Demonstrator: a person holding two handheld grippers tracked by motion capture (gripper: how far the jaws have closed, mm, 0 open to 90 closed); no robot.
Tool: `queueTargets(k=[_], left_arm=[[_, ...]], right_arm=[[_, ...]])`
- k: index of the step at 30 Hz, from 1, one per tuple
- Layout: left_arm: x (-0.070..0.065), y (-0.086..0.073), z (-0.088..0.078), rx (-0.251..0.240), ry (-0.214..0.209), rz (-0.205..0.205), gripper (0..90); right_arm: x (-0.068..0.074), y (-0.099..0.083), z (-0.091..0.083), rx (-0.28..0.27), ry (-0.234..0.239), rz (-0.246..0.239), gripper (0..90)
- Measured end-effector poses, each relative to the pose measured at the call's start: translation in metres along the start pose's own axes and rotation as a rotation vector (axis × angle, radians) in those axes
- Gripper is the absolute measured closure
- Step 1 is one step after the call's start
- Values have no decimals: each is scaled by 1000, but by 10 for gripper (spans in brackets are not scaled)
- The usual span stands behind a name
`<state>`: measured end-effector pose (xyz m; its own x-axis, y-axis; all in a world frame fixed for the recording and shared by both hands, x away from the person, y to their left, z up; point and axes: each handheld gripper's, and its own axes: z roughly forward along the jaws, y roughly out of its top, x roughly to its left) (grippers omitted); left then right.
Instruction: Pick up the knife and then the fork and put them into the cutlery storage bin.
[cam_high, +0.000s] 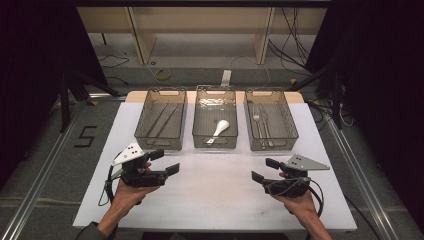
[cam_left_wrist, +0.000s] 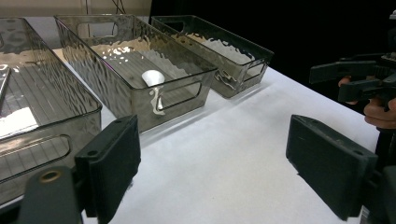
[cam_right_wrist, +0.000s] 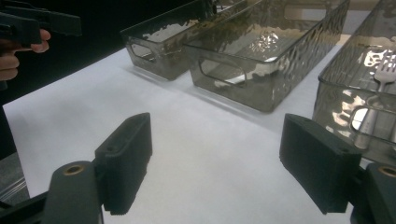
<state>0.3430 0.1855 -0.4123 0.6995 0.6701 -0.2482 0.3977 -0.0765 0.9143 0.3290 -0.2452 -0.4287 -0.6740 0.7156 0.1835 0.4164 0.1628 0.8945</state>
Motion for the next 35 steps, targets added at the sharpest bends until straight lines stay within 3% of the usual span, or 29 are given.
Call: queueTargets(k=[14,35], left_arm=[[-4,-2,-1,11,-20,-3,168],[-5,-2,0,14,-23,4,167]], right_arm=[[1,-11,-6,19,-34,15,227],[1,-9,-9,7,-47,14,226]])
